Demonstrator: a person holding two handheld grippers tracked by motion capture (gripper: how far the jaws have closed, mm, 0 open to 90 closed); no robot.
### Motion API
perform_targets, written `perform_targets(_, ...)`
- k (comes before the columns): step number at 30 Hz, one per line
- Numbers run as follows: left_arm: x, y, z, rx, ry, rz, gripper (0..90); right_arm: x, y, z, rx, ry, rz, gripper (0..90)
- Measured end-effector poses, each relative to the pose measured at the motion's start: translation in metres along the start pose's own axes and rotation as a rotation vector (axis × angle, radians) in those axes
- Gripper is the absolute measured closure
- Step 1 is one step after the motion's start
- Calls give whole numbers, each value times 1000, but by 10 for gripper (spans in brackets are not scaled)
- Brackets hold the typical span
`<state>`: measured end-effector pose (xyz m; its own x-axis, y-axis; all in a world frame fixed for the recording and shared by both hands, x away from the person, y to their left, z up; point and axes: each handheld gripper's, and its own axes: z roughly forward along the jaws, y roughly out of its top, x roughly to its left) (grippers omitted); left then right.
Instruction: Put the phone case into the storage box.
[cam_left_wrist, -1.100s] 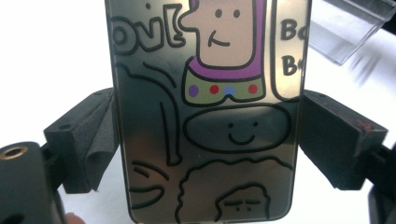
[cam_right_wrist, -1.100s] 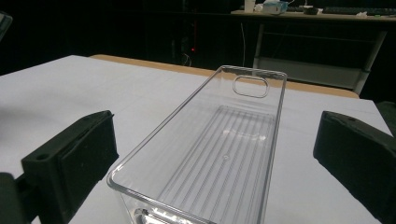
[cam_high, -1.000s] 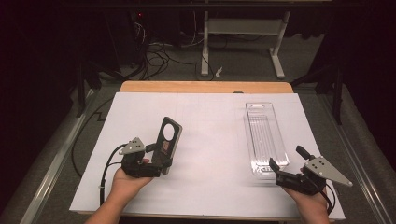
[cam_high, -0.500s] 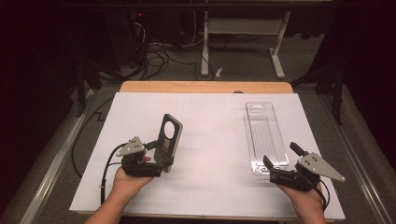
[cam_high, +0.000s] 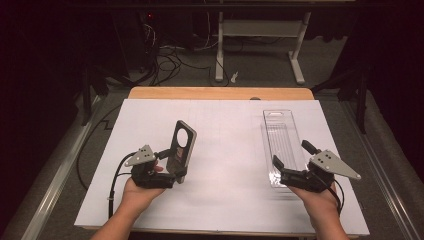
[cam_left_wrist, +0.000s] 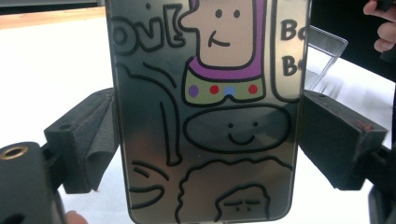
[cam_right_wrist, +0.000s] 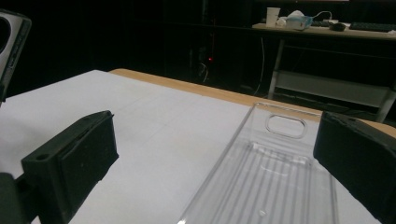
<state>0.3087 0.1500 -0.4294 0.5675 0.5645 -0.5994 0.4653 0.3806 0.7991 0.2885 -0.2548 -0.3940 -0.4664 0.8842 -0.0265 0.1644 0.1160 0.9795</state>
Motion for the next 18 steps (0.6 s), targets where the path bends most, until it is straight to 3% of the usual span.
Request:
perform_targets(9,-1,0,-1,5,-14,5,131,18,11,24,-12,49,-23,2)
perform_targets(18,-1,0,-3,7,-19,8,131,42,-2,37,10,123,-28,2)
